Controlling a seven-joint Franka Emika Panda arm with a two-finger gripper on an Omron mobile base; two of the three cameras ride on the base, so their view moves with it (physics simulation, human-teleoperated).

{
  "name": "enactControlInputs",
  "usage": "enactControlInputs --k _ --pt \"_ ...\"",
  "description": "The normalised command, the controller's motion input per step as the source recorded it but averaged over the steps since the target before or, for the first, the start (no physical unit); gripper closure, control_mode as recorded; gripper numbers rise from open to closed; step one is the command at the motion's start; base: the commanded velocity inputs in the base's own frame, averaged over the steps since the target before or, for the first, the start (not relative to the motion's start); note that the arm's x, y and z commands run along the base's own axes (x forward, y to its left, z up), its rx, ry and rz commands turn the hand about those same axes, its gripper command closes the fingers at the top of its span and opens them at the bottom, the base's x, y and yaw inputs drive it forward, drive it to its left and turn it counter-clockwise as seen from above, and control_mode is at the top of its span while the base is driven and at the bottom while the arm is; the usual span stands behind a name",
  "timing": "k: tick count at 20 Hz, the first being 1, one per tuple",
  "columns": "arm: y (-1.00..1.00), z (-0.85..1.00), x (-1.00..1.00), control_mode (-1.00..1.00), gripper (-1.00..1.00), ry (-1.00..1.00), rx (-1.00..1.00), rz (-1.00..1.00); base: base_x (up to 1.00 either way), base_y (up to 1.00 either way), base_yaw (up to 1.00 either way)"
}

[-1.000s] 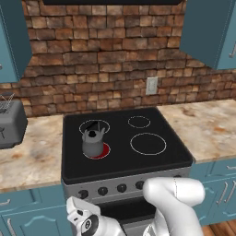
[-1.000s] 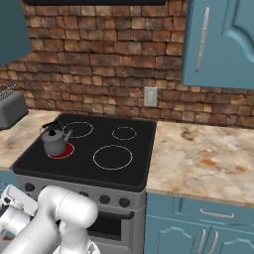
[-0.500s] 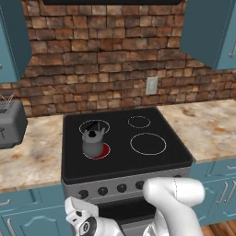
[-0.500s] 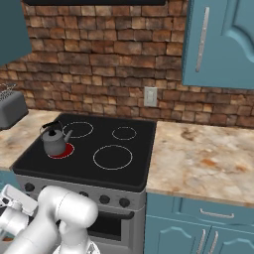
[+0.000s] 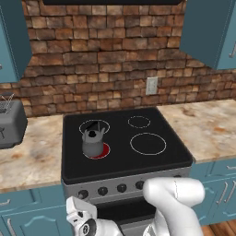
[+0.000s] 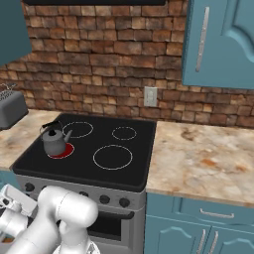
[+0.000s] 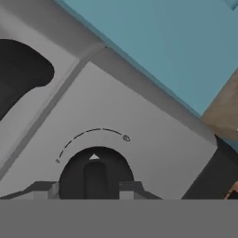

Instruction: Turn off the front left burner of the stove.

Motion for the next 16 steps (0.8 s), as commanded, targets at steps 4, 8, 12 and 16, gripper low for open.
enactControlInputs --k 4,8,12,16 --pt "-0.01 0.58 0.0 -1.0 1.0 -0.03 0.2 0.0 0.0 0.0 0.0" --pt "-0.02 0.65 0.02 -1.0 1.0 -0.01 0.23 -0.01 0.0 0.0 0.0" --pt "0.0 0.75 0.16 -1.0 1.0 0.0 0.23 -0.03 0.0 0.0 0.0" --pt "0.0 0.8 0.29 -1.0 1.0 0.0 0.24 -0.03 0.0 0.0 0.0"
